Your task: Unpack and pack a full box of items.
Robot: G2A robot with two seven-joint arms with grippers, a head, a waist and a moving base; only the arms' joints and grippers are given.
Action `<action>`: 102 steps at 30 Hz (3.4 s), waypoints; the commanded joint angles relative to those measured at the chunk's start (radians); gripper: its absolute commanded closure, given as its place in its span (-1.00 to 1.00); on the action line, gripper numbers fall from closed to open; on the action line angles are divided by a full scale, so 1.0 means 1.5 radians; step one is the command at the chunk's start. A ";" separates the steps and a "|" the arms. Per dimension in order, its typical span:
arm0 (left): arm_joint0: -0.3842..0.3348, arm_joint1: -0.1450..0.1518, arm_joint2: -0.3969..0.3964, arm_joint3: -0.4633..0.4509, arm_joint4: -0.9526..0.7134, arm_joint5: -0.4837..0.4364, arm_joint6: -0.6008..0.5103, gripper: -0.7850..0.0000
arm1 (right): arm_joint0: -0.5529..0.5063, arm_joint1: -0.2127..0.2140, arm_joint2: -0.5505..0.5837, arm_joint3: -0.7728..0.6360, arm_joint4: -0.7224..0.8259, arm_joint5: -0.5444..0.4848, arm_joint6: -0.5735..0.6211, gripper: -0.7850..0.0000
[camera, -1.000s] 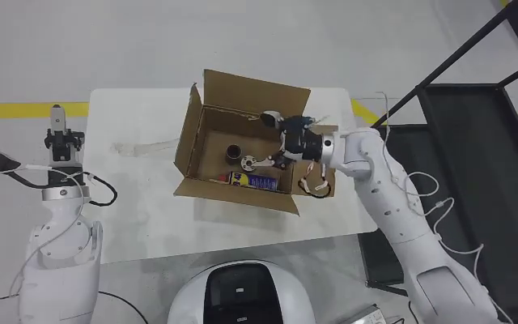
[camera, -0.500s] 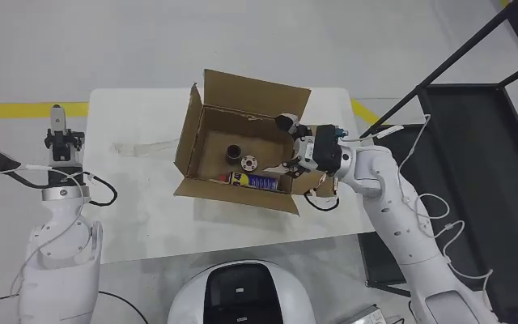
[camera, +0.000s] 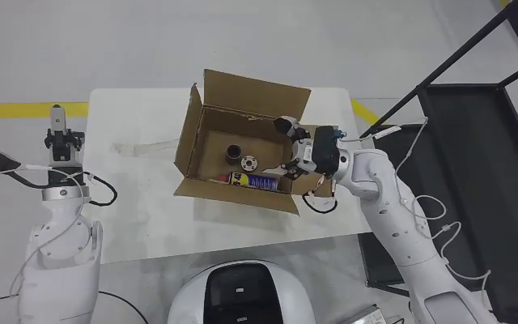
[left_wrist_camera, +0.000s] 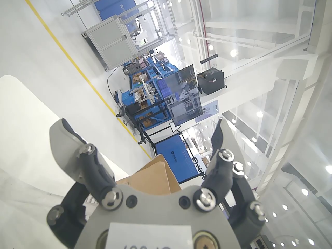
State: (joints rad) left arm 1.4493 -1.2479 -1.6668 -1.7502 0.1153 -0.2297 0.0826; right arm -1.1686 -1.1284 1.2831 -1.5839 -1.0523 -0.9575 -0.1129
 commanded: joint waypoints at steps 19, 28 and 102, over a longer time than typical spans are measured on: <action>0.000 0.000 0.000 0.000 0.000 0.000 0.000 -1.00 | -0.164 0.064 0.282 0.029 0.843 0.289 0.511 -1.00; 0.000 0.000 0.000 0.000 0.000 0.000 0.000 -1.00 | -0.224 0.071 0.311 0.046 0.849 0.378 0.566 -1.00; -0.029 -0.004 0.079 -0.016 -0.107 -0.040 -0.137 -1.00 | -0.036 0.027 0.076 -0.106 1.018 0.342 0.556 -1.00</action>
State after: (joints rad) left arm 1.4106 -1.2515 -1.5725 -1.7735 -0.0009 -0.3200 -0.1120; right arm -1.2211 -1.0893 1.3811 -1.7367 0.4671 -0.4426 0.7227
